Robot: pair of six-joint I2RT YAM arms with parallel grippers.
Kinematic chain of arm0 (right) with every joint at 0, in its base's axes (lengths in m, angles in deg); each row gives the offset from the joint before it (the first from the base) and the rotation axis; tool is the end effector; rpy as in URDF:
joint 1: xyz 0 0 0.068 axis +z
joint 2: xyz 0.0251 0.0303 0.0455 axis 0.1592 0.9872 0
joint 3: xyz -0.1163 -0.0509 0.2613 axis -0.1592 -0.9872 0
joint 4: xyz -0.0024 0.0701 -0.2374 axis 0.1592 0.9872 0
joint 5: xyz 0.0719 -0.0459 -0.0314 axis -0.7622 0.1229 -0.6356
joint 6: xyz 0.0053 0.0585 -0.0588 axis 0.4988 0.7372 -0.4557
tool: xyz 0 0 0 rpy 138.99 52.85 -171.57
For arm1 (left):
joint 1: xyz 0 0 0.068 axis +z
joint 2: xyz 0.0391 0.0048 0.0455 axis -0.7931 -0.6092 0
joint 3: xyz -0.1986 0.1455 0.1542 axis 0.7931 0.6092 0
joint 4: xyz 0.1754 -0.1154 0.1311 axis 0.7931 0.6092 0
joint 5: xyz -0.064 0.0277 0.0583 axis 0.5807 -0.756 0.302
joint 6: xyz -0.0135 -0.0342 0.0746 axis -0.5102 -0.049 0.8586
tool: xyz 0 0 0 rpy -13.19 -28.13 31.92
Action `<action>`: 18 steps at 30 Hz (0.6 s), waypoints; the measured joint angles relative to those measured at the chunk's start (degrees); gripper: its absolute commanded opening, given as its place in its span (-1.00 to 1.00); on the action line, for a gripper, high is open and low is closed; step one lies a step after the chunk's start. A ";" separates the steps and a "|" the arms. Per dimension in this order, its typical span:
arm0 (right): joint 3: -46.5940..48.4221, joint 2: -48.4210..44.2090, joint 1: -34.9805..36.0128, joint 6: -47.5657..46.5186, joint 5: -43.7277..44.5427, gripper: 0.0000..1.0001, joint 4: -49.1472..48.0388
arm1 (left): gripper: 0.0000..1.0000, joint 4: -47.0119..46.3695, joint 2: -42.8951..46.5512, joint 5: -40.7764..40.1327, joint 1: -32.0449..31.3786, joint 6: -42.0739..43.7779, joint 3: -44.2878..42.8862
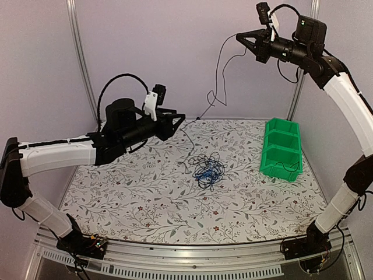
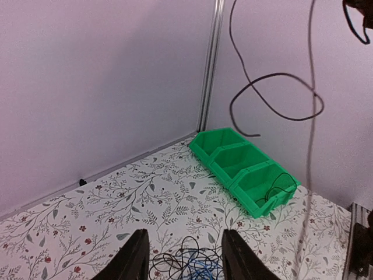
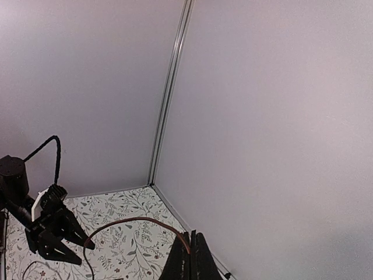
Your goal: Untangle the cables
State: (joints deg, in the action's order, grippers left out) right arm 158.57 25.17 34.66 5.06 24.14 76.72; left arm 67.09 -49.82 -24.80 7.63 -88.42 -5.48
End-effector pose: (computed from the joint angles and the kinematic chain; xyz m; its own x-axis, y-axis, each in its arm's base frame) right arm 0.3027 0.1843 0.5633 0.2774 -0.0833 -0.9571 -0.7761 0.5678 -0.2744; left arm 0.2580 -0.2583 0.3388 -0.1883 -0.0913 -0.9778 0.6933 0.6929 -0.1982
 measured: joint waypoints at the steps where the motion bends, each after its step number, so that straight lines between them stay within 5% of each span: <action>1: -0.74 -0.11 0.00 -0.17 0.00 -1.00 0.68 | -0.08 0.15 -0.74 0.55 -0.74 1.40 -1.38; 12: -7.87 -6.54 -1.55 -2.21 2.60 -1.00 2.60 | 0.11 3.04 -4.02 -5.90 -2.01 3.17 -0.26; 18: -10.62 -8.98 -8.61 -2.25 3.48 -1.00 2.95 | 0.11 4.04 -5.27 -9.68 -1.14 0.59 -0.13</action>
State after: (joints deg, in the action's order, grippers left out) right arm 147.95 16.18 26.05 2.81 27.61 79.67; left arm 71.13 -55.09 -34.48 6.50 -87.83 -5.61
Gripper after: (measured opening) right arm 0.022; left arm 0.554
